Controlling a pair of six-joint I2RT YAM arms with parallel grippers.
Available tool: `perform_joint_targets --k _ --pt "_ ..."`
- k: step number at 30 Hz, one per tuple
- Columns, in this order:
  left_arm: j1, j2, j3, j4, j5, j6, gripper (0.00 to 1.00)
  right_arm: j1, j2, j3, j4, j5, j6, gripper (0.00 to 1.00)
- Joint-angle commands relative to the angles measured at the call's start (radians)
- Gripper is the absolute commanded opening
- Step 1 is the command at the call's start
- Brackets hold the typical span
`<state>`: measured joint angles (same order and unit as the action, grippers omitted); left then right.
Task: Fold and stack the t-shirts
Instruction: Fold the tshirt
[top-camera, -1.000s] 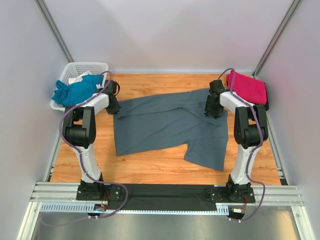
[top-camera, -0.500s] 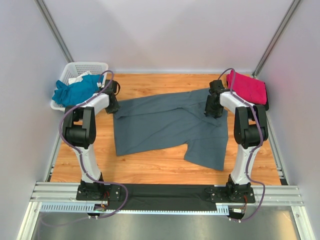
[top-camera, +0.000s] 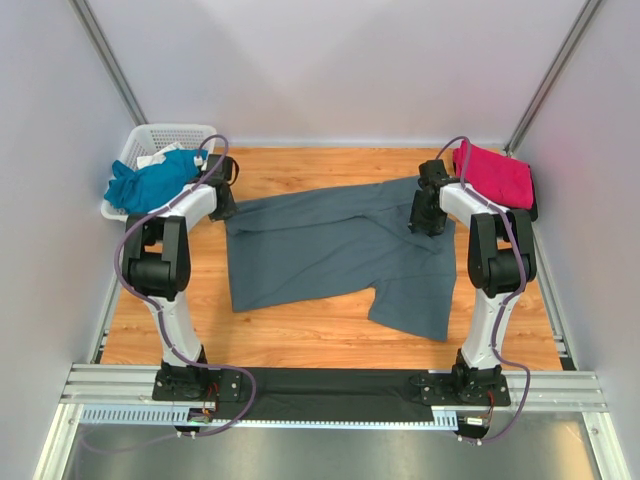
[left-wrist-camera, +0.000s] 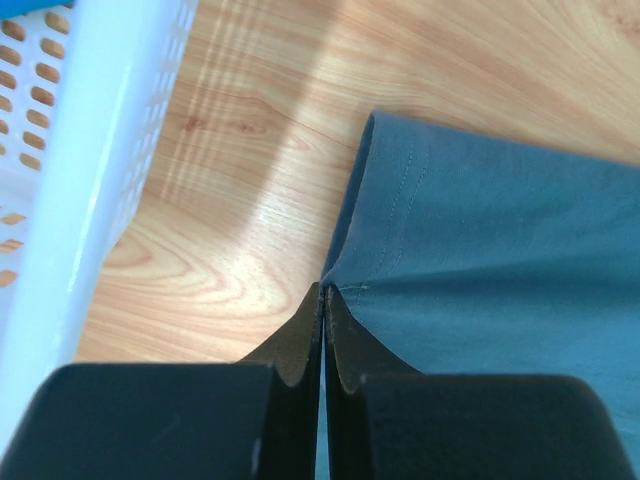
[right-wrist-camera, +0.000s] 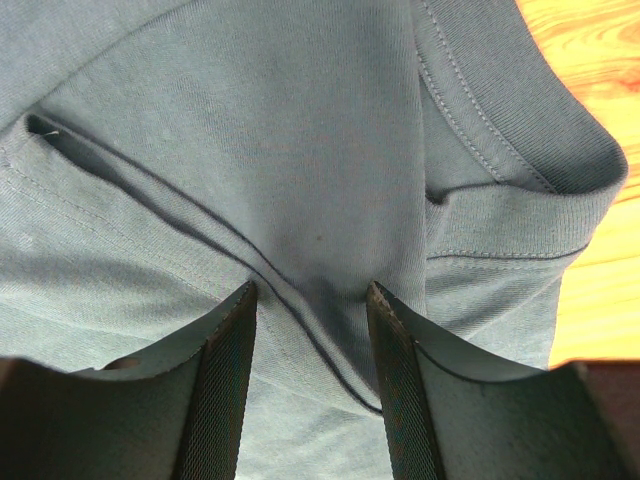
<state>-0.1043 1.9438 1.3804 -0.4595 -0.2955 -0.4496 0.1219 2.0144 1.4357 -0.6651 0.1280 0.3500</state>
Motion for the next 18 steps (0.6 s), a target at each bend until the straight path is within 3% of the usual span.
perform_joint_targets --k 1,8,10,15,18 --pt "0.003 -0.057 0.017 0.007 -0.033 0.035 0.0 -0.007 0.032 0.002 -0.034 0.025 -0.019 0.49" --pt "0.002 -0.042 0.006 -0.019 -0.022 0.015 0.0 -0.008 0.024 -0.003 -0.039 0.033 -0.023 0.49" --pt "0.002 -0.043 0.005 -0.027 -0.022 0.014 0.09 -0.008 0.018 -0.004 -0.039 0.03 -0.023 0.49" --pt "-0.008 -0.069 0.005 -0.05 -0.007 0.014 0.43 -0.007 -0.002 -0.004 -0.037 0.004 -0.026 0.49" --pt "-0.02 -0.104 0.008 -0.071 0.025 0.006 0.53 -0.008 -0.02 -0.003 -0.037 -0.021 -0.032 0.5"
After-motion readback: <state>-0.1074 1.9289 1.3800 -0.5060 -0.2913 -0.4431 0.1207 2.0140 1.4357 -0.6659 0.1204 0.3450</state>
